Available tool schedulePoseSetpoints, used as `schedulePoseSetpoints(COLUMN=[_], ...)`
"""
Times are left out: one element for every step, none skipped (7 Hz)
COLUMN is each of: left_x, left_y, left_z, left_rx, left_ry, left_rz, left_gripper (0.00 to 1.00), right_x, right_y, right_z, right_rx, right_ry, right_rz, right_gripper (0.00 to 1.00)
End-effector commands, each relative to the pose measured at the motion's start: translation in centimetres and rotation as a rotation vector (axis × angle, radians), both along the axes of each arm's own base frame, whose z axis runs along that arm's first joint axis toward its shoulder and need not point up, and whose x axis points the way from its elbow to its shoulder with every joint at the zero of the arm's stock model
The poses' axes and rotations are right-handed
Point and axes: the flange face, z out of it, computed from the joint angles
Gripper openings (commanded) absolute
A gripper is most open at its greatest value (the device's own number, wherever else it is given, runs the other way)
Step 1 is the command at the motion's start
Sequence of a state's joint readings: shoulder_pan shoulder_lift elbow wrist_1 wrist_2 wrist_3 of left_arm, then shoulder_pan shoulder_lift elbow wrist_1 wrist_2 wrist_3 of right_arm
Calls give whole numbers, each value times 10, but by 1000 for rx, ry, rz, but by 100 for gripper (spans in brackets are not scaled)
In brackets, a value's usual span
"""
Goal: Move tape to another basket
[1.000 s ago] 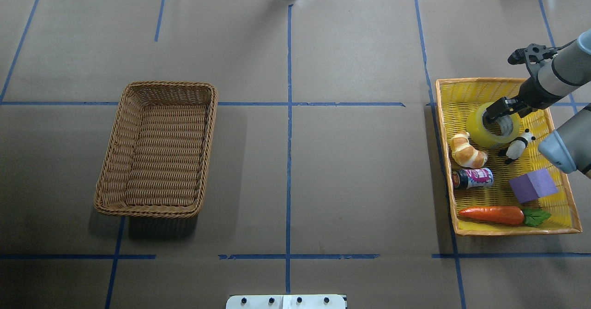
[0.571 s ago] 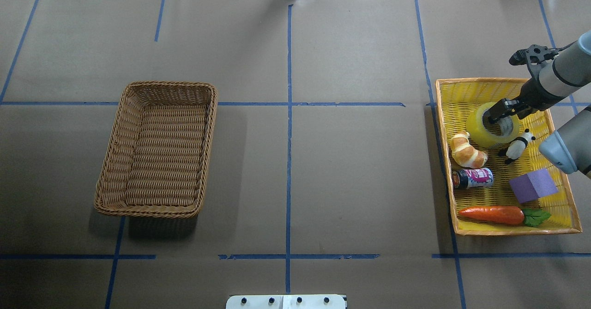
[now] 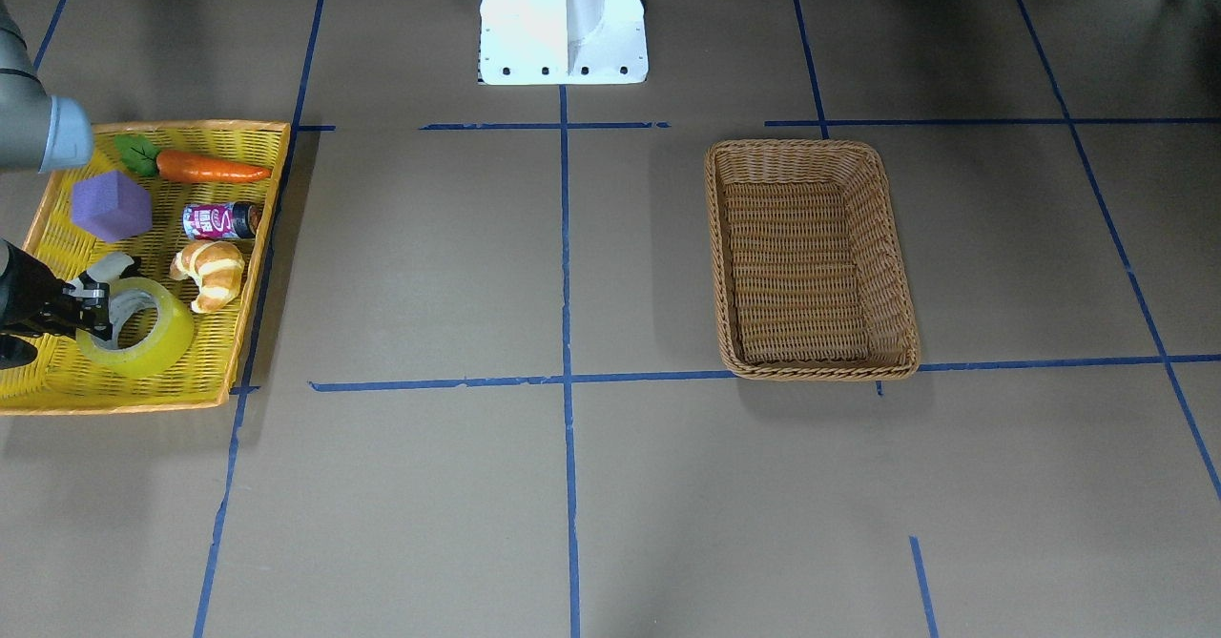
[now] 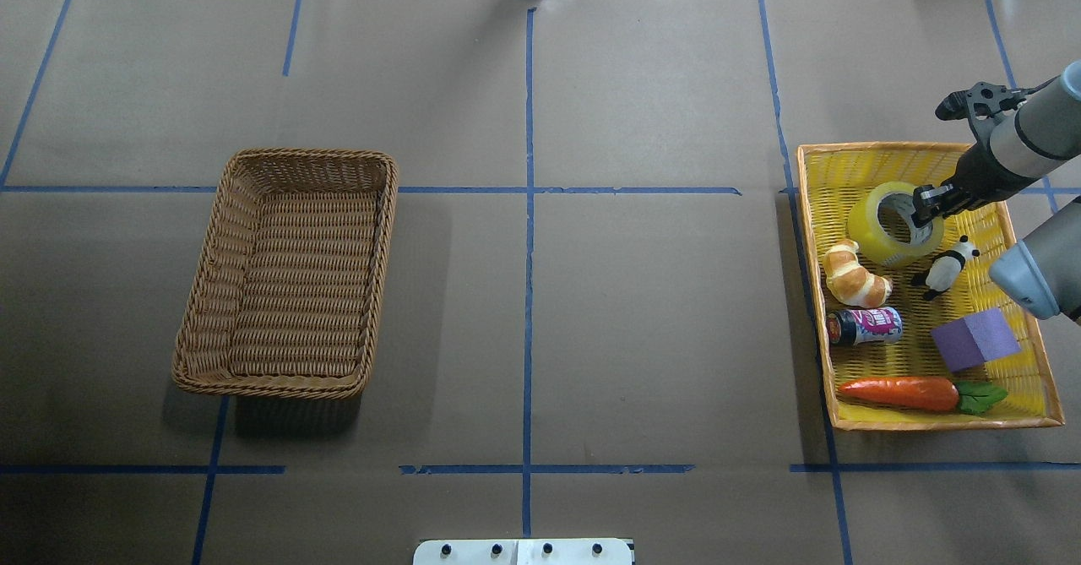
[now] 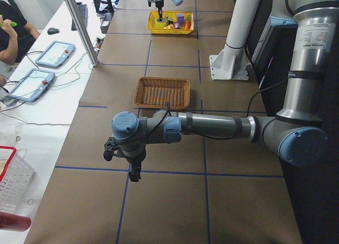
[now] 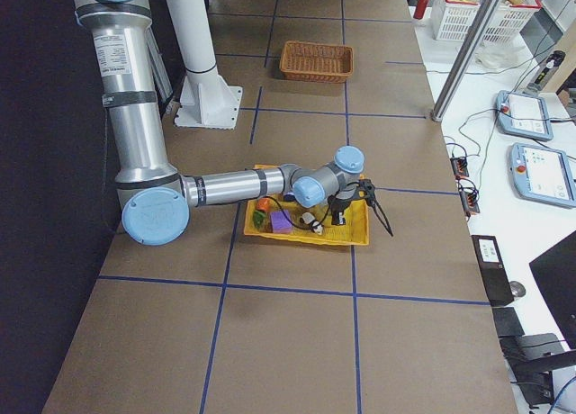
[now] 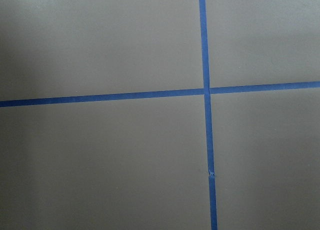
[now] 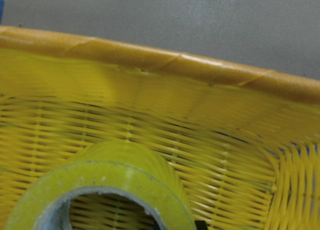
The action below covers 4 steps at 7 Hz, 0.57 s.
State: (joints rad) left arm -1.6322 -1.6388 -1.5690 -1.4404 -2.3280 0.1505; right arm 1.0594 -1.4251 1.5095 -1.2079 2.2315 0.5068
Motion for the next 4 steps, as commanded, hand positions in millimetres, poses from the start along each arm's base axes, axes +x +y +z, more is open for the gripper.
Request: schedulePoseSetpoints(left_x=[0,0,0,0], left_y=[-1,-3,-5,-6], left_z=[-2,-4,-6,-7], left_rx=[2,6,9,17], left_ry=[0,0,0,0], left_rz=[-1,-1,-1,3], left_gripper=[100,100,100,100], right_x=[23,44,59,65], right_y=[-8,-11,-11,-8], right_z=[-16,-31,-44,-59], right_rx=[16,25,30,40], right_ry=[-32,-73,-113,-146], right_rz=[35,58,68,67], right_gripper=[0,1,1,1])
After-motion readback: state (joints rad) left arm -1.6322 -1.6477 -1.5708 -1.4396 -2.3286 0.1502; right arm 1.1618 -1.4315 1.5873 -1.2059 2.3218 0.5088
